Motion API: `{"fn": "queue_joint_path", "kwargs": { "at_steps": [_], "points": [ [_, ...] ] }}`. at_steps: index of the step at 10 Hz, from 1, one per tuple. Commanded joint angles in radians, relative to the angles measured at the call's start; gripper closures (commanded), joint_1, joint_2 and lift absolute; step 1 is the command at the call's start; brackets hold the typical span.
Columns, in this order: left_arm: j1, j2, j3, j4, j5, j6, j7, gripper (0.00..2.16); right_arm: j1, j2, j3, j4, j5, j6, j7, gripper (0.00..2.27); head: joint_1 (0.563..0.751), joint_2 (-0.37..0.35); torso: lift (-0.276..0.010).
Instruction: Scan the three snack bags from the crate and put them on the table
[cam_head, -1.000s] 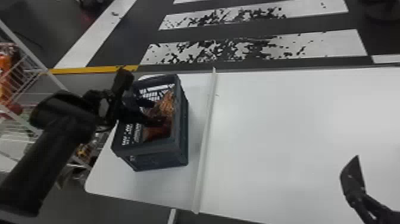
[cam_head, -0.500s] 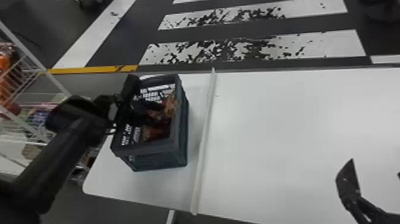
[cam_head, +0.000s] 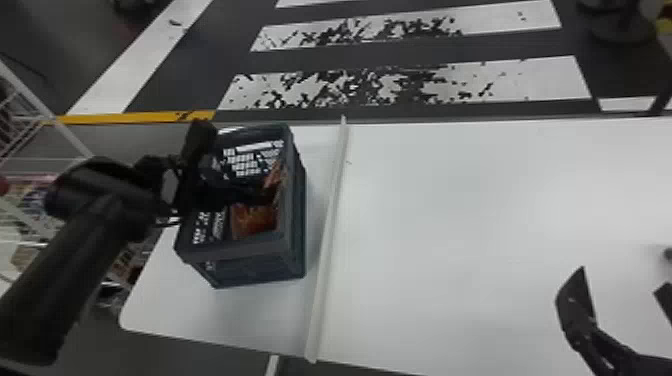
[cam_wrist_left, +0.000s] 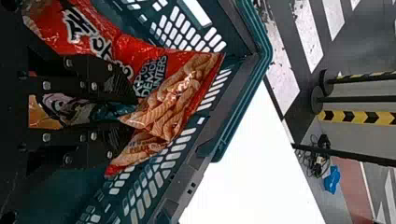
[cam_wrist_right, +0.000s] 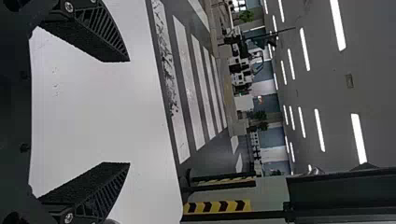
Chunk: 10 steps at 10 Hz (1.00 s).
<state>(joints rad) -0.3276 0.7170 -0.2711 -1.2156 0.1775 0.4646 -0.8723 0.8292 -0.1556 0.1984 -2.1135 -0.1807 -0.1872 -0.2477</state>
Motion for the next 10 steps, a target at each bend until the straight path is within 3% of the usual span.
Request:
{"fn": "queue_joint_path", "kwargs": {
  "at_steps": [1,4,6,10],
  "points": [
    [0.09,0.006,0.084,-0.111,-0.041,0.016,0.009,2.15,0.001,-0.002,0.0,0.0,-0.019,-0.001,0.008,0.09,0.695,0.24,-0.094],
    [0.246,-0.001,0.214,-0.242,-0.072,0.032,0.111,2.15,0.007,-0.002,0.003,-0.006,-0.054,0.002,0.038,0.09,0.695,0.265,-0.094],
    [0.32,-0.005,0.288,-0.288,-0.046,-0.005,0.179,2.15,-0.009,0.002,0.019,0.0,-0.048,0.03,0.038,0.09,0.695,0.299,-0.094],
    [0.321,-0.034,0.291,-0.288,-0.018,-0.149,0.21,2.15,-0.002,0.001,0.015,-0.002,-0.048,0.039,0.038,0.09,0.695,0.31,-0.094]
  ]
}}
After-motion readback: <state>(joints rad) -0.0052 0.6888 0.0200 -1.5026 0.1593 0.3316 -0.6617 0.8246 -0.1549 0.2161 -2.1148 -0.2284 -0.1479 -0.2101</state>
